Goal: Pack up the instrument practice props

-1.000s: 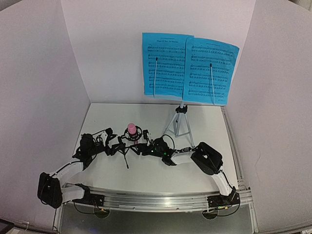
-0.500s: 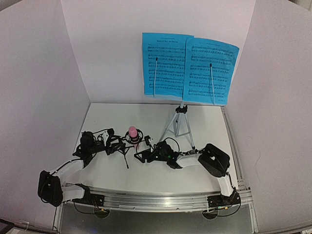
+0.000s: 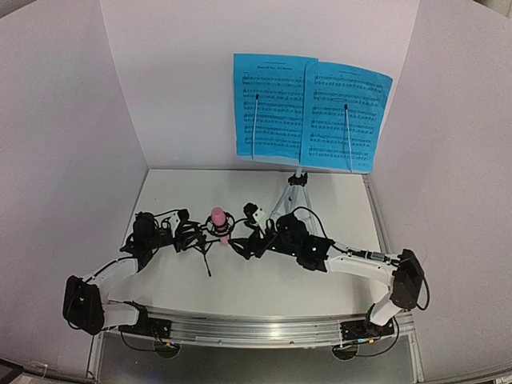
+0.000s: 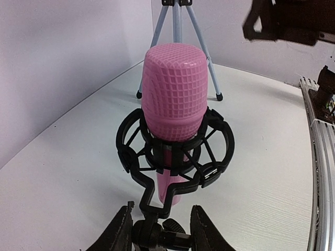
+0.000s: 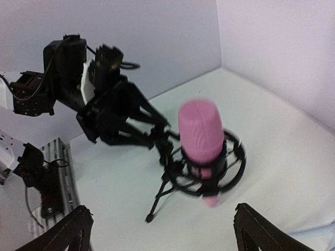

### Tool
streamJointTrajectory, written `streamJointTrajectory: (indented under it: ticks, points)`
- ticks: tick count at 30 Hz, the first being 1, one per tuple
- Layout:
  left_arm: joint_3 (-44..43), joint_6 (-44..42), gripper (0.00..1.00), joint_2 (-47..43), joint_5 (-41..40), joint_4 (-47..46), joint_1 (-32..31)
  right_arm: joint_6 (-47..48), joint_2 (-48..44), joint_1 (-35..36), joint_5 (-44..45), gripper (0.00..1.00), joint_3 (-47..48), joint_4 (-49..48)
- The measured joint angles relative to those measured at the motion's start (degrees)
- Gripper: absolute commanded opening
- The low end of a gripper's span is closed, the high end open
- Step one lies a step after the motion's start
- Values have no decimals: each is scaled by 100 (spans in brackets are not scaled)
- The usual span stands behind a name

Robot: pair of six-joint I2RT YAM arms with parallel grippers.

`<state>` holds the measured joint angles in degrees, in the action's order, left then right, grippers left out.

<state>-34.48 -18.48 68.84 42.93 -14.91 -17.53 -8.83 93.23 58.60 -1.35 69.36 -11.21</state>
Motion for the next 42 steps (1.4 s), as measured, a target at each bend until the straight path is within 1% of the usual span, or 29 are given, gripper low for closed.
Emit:
streamJointTrajectory:
  ticks: [3, 6, 8, 12, 15, 17, 21, 23, 27, 28, 30, 31, 34, 37, 42]
  points:
    - [-15, -40, 29, 42, 74, -32, 12, 748, 381, -15, 234, 98, 899, 183]
    - [-46, -89, 29, 89, 114, -42, 12, 1206, 1035, -16, 378, 98, 1774, 211]
    - [-46, -112, 29, 89, 128, -44, 12, 1370, 1449, -16, 471, 98, 2177, 234]
    - [-60, -129, 28, 89, 139, -19, 12, 1516, 1932, -31, 621, 98, 2419, 412]
    - [-66, -131, 28, 89, 141, -6, 12, 1553, 2142, -54, 719, 95, 2510, 538]
    - [-66, -131, 28, 89, 141, -5, 14, 1571, 2271, -68, 734, 90, 2620, 558]
    - [-66, -148, 28, 89, 138, -6, 13, 1543, 2420, -83, 709, 78, 2794, 566]
    - [-66, -151, 28, 89, 138, -6, 12, 1508, 2441, -96, 695, 74, 2814, 567]
    - [-66, -153, 27, 89, 138, -5, 14, 1435, 2453, -141, 659, 63, 2818, 565]
    - [-66, -153, 26, 89, 137, -5, 14, 1436, 2456, -149, 642, 58, 2819, 567]
    - [-66, -154, 25, 89, 138, -5, 14, 1379, 2477, -172, 607, 43, 2834, 568]
    - [-66, -154, 24, 89, 137, -5, 14, 1375, 2486, -185, 584, 37, 2843, 568]
    - [-66, -155, 21, 88, 130, -3, 21, 1354, 2496, -202, 490, 33, 2866, 572]
    - [-66, -159, 16, 89, 132, 6, 38, 1372, 2496, -206, 420, 30, 2918, 610]
    - [-66, -191, 11, 87, 130, 14, 51, 1376, 2496, -211, 369, 24, 3159, 647]
